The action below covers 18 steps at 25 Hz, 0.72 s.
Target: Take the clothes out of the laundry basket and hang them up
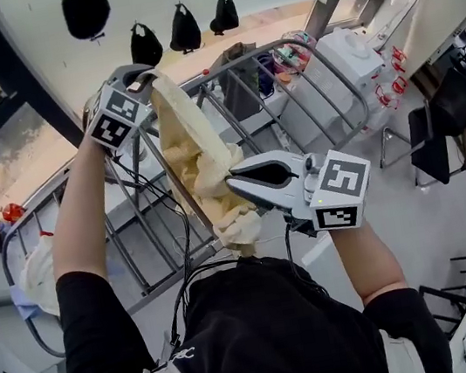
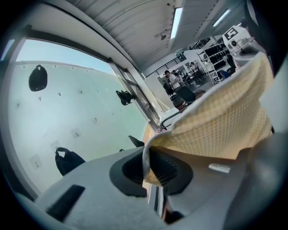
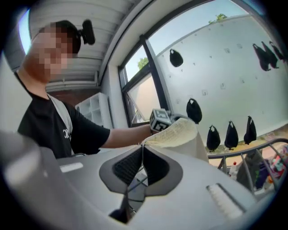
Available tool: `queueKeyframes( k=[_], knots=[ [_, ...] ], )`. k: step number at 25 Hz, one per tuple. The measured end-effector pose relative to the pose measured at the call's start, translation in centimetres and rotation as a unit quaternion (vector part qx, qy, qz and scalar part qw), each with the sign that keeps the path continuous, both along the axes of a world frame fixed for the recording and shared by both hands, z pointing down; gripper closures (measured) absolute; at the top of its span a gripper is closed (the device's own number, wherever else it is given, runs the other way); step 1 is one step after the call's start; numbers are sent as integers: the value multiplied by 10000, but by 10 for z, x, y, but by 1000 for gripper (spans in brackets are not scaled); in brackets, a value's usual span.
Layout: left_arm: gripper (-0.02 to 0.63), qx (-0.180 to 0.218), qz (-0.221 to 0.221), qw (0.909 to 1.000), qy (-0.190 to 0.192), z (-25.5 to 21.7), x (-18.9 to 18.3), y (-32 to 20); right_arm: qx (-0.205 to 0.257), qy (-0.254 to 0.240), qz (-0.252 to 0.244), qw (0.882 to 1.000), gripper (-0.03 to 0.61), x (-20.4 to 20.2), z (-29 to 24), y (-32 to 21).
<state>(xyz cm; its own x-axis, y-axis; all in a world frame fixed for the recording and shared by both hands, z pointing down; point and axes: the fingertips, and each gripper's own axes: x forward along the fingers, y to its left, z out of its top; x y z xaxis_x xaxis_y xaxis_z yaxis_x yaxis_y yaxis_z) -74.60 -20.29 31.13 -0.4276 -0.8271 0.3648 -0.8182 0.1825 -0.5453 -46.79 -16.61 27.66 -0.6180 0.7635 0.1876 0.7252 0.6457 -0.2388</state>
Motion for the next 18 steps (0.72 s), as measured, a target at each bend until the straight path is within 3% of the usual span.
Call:
queueKeyframes(
  k=[2, 4, 7, 10, 12, 16, 18],
  knots=[
    [601, 50, 65, 10000, 48, -3, 0, -14, 4, -255, 549, 9982, 554, -13, -16, -37],
    [601, -53, 135, 9999, 83, 5, 0, -28, 464, -288, 1608, 9855, 554, -34, -7, -96],
    [601, -310, 219, 9992, 132, 29, 0, -47, 1084, 1, 3096, 9447, 554, -58, 21, -180],
    [601, -405, 178, 9987, 242, 46, -5, -63, 1404, 394, 3853, 9112, 554, -71, 54, -226],
    [601, -543, 100, 9980, 294, 60, -10, -74, 1614, 612, 3873, 9057, 554, -78, 79, -230],
    [601, -1090, 64, 9935, 309, 97, -12, -82, 2029, 999, 3106, 9233, 552, -92, 134, -188],
    [601, -1332, 87, 9903, 378, 117, -9, -83, 2306, 1216, 2771, 9248, 552, -99, 166, -166]
  ],
)
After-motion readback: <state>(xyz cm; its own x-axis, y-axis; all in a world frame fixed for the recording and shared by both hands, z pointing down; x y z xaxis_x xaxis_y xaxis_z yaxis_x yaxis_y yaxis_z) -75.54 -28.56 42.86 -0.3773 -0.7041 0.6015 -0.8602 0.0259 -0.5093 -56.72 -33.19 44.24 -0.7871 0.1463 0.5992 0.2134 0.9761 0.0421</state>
